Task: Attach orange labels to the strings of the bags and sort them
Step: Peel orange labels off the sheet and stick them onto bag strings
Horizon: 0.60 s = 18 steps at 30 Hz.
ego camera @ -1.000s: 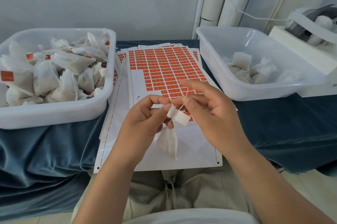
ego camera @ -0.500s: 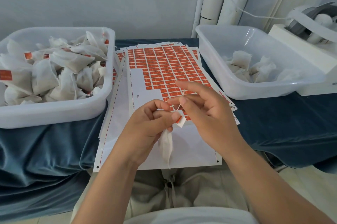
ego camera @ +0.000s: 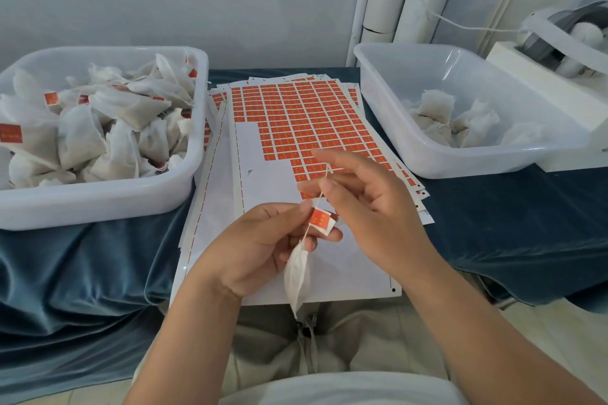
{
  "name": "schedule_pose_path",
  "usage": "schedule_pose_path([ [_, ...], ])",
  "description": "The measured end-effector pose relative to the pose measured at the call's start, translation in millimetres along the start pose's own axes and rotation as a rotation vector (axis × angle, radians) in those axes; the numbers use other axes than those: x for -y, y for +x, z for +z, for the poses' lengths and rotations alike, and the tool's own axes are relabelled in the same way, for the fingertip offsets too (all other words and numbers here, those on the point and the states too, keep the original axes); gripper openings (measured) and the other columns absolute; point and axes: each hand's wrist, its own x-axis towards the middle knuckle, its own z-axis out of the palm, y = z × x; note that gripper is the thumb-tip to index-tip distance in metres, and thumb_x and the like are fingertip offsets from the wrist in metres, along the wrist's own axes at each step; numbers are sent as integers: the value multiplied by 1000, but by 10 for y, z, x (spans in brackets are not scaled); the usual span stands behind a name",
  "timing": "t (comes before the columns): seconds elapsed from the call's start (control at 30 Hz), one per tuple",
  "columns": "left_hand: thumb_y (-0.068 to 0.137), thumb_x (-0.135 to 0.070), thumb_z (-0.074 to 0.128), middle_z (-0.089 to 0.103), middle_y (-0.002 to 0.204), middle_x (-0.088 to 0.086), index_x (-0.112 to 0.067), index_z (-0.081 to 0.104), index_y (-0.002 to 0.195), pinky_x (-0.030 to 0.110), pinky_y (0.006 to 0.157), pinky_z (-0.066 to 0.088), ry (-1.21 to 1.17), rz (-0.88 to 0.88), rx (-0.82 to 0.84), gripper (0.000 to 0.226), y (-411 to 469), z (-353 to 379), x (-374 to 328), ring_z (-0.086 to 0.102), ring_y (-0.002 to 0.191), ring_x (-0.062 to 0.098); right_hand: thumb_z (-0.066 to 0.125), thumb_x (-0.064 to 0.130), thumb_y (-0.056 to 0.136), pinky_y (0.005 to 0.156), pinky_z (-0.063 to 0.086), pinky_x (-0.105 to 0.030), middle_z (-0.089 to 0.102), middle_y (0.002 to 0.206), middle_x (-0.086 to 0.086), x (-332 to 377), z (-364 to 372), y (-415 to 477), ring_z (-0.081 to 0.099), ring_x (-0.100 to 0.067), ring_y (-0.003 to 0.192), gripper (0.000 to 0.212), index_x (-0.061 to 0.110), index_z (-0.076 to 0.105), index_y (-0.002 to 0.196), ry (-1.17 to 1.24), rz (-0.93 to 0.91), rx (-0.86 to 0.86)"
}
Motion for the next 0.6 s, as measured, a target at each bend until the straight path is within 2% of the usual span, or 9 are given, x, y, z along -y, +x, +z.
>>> schedule_pose_path([
  [0.13,85,-41,72,81,93,8,-14,86,93,20,71,54,-28,-2,6,31,4,-7,20,61,64,8,59,25,106,90,55,-15,77,113,22,2,7,9,72,-3,112,31,41,61,132,18,0,-12],
  [0.3,78,-39,79,80,91,7,-15,86,88,19,70,56,-43,-8,-48,26,36,-28,47,63,63,7,59,23,106,90,55,-15,78,112,19,-5,-5,21,72,-5,111,30,42,61,130,59,15,-12],
  [0.47,84,-22,75,80,90,11,-14,86,87,19,67,56,2,39,-134,14,57,-54,57,64,60,8,58,21,107,86,54,-12,78,111,18,-45,-11,36,73,-5,109,30,38,61,132,70,28,1],
  [0.6,83,-33,83,81,97,13,-17,86,92,21,70,57,122,104,-165,19,27,-42,24,67,67,10,57,24,108,86,55,-14,78,112,17,-78,-23,48,73,-7,108,30,38,61,134,80,46,1],
])
